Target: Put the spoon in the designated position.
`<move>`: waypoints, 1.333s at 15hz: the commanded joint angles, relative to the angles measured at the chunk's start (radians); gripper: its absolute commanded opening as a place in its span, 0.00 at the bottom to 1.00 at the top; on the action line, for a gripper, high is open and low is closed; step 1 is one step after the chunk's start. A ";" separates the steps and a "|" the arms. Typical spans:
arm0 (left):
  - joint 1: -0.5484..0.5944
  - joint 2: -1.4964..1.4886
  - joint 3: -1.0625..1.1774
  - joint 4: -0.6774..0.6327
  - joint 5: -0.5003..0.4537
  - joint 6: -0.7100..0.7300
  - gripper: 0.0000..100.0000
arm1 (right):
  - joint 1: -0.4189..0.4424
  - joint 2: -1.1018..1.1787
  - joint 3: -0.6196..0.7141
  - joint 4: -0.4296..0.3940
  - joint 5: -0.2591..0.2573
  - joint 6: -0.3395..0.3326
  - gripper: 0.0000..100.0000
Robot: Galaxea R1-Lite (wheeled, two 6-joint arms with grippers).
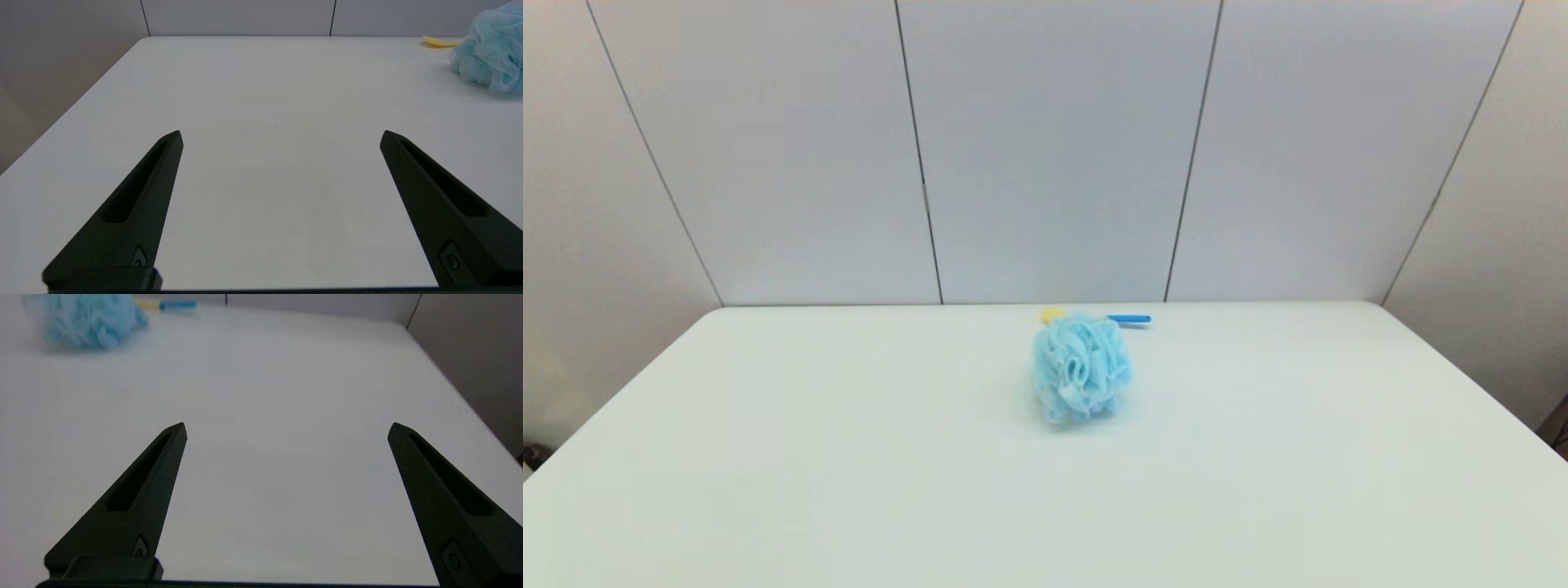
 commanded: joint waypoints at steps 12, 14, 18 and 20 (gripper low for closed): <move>-0.001 0.001 0.000 0.000 0.000 0.000 1.00 | 0.001 -0.011 0.040 -0.081 -0.043 0.075 1.00; 0.001 0.001 0.000 0.000 0.000 0.000 1.00 | 0.001 -0.011 0.040 -0.081 -0.043 0.075 1.00; -0.001 0.001 0.000 0.000 0.000 0.000 1.00 | 0.001 -0.011 0.040 -0.082 -0.043 0.075 1.00; 0.001 0.001 0.000 0.000 0.000 0.000 1.00 | 0.001 -0.011 0.040 -0.081 -0.040 0.071 1.00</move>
